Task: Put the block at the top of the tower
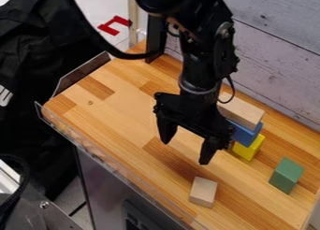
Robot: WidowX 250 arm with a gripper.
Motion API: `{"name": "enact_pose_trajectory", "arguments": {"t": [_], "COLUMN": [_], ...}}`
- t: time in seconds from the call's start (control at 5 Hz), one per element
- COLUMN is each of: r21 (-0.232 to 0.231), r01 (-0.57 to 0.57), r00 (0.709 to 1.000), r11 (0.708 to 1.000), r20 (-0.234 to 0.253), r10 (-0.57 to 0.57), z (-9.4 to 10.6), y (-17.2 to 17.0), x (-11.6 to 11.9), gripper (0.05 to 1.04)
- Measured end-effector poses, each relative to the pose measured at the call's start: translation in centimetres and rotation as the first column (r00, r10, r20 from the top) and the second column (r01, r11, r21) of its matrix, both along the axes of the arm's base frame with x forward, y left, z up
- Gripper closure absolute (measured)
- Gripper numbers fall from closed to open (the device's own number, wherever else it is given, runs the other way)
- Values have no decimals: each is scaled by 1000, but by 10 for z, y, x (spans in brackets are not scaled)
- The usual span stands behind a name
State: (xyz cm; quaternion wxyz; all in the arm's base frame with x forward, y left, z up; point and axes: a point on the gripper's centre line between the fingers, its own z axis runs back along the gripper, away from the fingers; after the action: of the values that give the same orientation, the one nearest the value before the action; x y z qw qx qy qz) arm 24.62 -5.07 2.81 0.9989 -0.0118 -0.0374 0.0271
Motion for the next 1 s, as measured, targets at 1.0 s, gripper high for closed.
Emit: {"name": "enact_pose_trajectory", "arguments": {"t": [1.0], "r21": [-114], "r01": [-73], "r00": [997], "r11": [991], "r20": [24], "r10": [77], "z": [-11], "y": [-59], "x": [-21], "gripper": [84]}}
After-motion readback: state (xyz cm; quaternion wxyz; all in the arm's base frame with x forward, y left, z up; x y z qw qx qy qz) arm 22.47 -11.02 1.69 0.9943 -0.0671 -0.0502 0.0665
